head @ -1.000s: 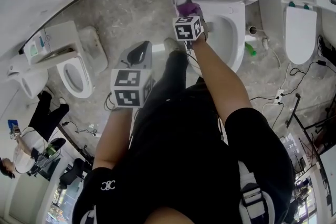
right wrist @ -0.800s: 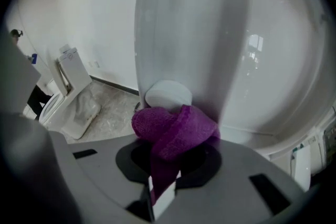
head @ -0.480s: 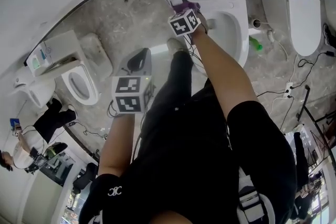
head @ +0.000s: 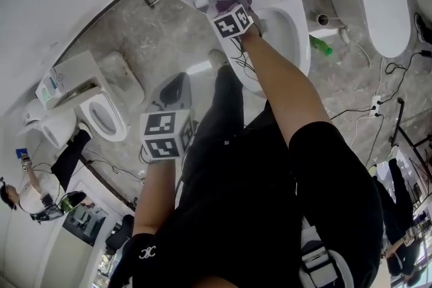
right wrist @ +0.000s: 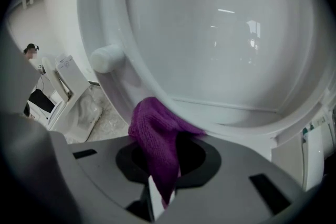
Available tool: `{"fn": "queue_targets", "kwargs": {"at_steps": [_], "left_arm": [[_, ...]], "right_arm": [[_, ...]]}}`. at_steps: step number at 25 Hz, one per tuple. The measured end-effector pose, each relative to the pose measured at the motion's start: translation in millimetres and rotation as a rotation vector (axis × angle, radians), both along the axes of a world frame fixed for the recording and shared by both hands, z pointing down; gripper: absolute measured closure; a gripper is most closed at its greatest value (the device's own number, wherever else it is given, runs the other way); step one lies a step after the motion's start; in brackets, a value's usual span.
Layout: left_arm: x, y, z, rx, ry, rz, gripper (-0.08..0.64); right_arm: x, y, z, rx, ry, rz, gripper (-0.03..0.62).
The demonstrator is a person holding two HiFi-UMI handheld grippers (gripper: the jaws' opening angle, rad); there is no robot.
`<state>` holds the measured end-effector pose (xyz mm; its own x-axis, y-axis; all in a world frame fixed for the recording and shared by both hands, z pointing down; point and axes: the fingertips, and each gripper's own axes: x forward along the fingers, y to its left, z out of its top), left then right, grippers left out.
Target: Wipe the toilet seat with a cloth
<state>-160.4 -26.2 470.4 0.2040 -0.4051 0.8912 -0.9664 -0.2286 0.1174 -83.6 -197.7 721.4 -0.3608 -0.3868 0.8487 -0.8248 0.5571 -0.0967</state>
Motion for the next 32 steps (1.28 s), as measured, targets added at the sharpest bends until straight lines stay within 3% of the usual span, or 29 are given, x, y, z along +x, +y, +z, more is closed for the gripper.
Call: {"fn": "queue_targets", "kwargs": {"at_steps": [10, 17, 22, 32], "left_arm": [[53, -4, 1, 0.036, -0.031, -0.003, 0.554], [101, 3, 11, 0.028, -0.028, -0.008, 0.554], [142, 9, 14, 0.016, -0.031, 0.018, 0.554], [182, -2, 14, 0.018, -0.046, 0.028, 0.554]], "right_arm": [[62, -10, 15, 0.017, 0.038, -0.029, 0.529], [146, -33, 20, 0.022, 0.092, 0.088, 0.529], [188, -51, 12, 0.051, 0.087, 0.109, 0.529], [237, -78, 3, 0.092, 0.086, 0.141, 0.529]]}}
